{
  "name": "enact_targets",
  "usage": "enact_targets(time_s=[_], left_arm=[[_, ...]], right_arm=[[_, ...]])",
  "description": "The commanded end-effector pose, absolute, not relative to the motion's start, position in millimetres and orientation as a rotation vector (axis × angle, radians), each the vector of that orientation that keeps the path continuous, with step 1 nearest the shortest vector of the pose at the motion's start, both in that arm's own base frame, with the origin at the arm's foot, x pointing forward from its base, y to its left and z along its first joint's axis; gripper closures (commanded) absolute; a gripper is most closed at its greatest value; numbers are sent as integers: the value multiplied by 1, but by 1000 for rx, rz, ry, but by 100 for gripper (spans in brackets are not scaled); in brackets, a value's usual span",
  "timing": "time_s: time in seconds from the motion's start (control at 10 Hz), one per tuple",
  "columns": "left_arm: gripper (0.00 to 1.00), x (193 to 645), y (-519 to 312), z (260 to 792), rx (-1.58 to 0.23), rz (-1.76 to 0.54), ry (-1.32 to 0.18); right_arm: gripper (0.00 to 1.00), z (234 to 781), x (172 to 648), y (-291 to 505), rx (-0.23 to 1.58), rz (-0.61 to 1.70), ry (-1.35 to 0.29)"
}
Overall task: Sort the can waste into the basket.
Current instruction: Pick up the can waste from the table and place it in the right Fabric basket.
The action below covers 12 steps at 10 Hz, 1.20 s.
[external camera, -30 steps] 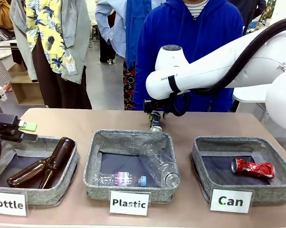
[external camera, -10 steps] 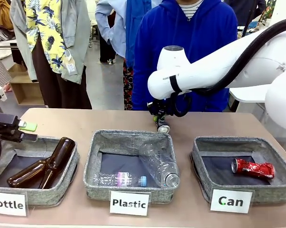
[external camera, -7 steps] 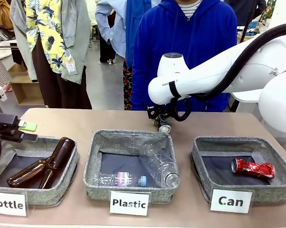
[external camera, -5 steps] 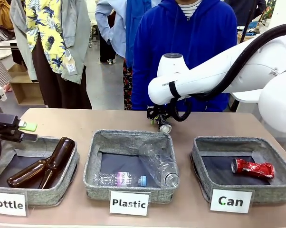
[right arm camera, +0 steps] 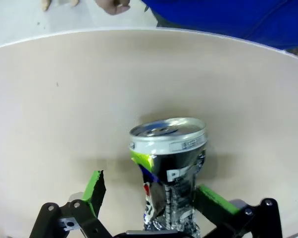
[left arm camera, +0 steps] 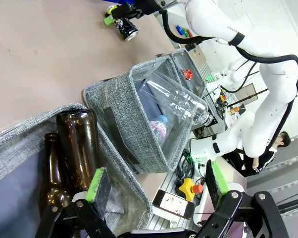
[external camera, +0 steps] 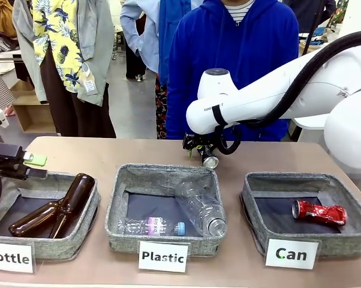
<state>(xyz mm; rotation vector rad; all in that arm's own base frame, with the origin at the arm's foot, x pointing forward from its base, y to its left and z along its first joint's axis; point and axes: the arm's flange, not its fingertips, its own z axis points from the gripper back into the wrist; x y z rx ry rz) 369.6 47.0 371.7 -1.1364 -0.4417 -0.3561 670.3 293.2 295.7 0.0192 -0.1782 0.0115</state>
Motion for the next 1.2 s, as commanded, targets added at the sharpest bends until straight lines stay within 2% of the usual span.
enact_targets(time_s=[0.0,0.7,0.8,0.9,1.0,1.1], left_arm=[[0,367,47,373,-1139,-359,-439],[0,367,47,373,-1139,-359,-439],[0,367,47,373,-1139,-359,-439],[0,367,47,373,-1139,-359,-439],[0,367,47,373,-1139,-359,-439],[0,367,47,373,-1139,-359,-439]], right_arm=[[0,297,673,296,-49,-42,-277],[0,287,676,292,-47,-34,-266],[60,286,675,292,-48,-29,-243],[60,288,674,291,-46,-33,-237],[100,286,674,292,-42,-34,-229],[64,285,674,293,-41,-35,-224]])
